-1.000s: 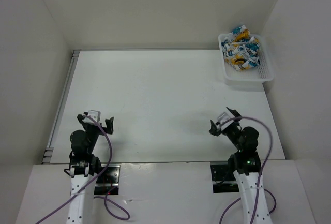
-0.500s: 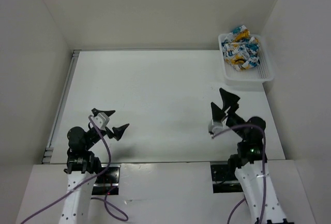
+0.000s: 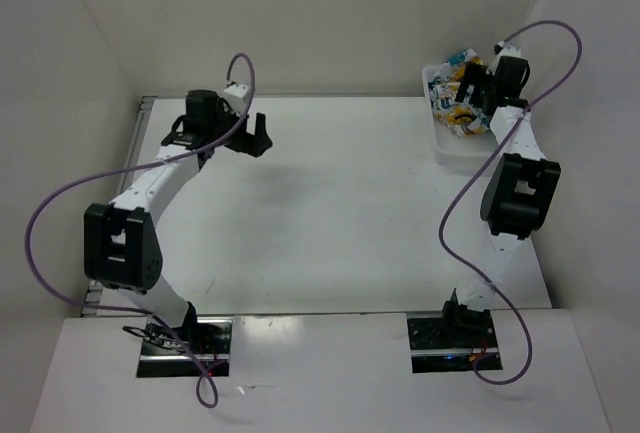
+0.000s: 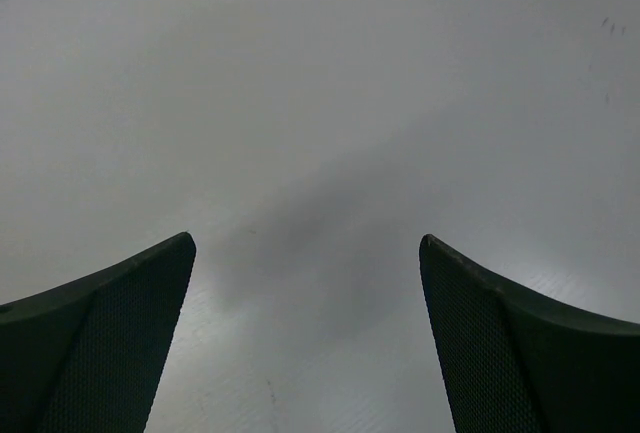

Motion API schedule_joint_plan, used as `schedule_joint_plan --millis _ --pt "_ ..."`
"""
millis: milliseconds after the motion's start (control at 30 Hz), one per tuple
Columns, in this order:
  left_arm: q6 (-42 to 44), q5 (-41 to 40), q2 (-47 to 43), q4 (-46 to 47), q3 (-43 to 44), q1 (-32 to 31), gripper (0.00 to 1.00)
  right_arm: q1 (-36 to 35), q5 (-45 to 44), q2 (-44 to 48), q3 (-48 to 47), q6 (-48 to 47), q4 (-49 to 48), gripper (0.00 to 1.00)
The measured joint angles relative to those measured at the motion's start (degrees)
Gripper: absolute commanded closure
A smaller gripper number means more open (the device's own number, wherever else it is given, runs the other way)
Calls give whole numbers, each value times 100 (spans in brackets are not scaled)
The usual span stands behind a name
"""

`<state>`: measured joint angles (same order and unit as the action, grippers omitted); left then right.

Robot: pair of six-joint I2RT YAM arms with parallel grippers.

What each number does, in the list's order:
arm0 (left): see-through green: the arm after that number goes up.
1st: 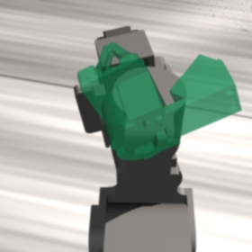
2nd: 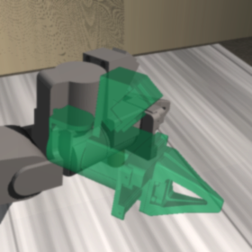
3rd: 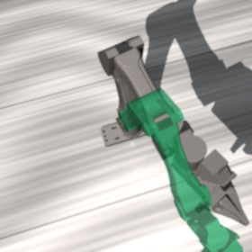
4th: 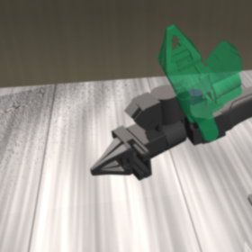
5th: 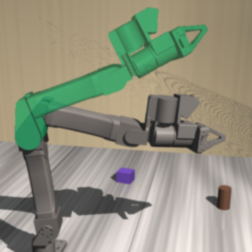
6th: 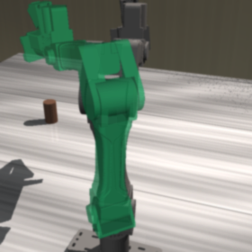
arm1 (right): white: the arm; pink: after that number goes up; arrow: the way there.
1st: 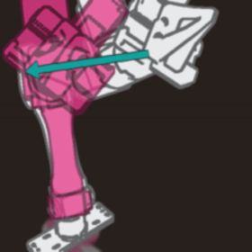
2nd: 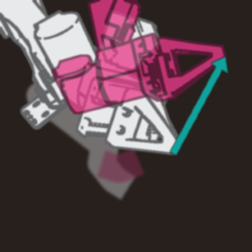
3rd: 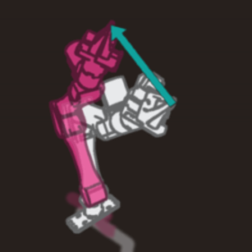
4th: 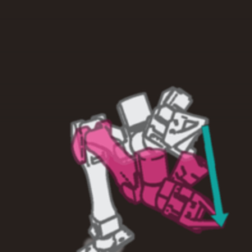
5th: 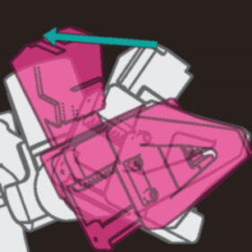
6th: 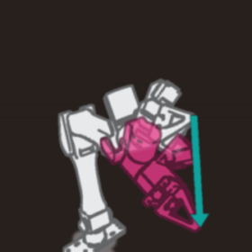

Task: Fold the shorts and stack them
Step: Grab the shorts from the pile

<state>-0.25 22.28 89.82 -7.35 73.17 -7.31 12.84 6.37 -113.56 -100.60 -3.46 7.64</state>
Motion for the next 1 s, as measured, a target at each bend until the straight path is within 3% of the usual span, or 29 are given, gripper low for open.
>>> schedule_joint_plan --millis 200,500,600,633,700,733,767,1000 --pt "2 -457 863 -688 227 -446 1 125 -671 -1388 -527 1624 855 1" --pt "2 -577 879 -981 332 -625 1 52 -1108 -2315 -1641 2253 994 3" --pt "2 -601 879 -1019 332 -634 1 17 -1231 -2577 -1917 2288 986 21" --pt "2 -614 881 -1032 332 -634 1 0 -1272 -2660 -1963 2308 973 42" --pt "2 -638 898 -1034 332 -634 1 -24 -1307 -2769 -1976 2319 986 66" --pt "2 -654 911 -1034 334 -634 1 -35 -1292 -2815 -1976 2312 1010 89" --pt "2 -671 933 -1036 334 -634 1 -42 -1259 -2837 -1976 2277 1023 100" --pt "2 -728 970 -979 280 -634 1 -127 -1178 -2686 -1976 2166 1143 100"
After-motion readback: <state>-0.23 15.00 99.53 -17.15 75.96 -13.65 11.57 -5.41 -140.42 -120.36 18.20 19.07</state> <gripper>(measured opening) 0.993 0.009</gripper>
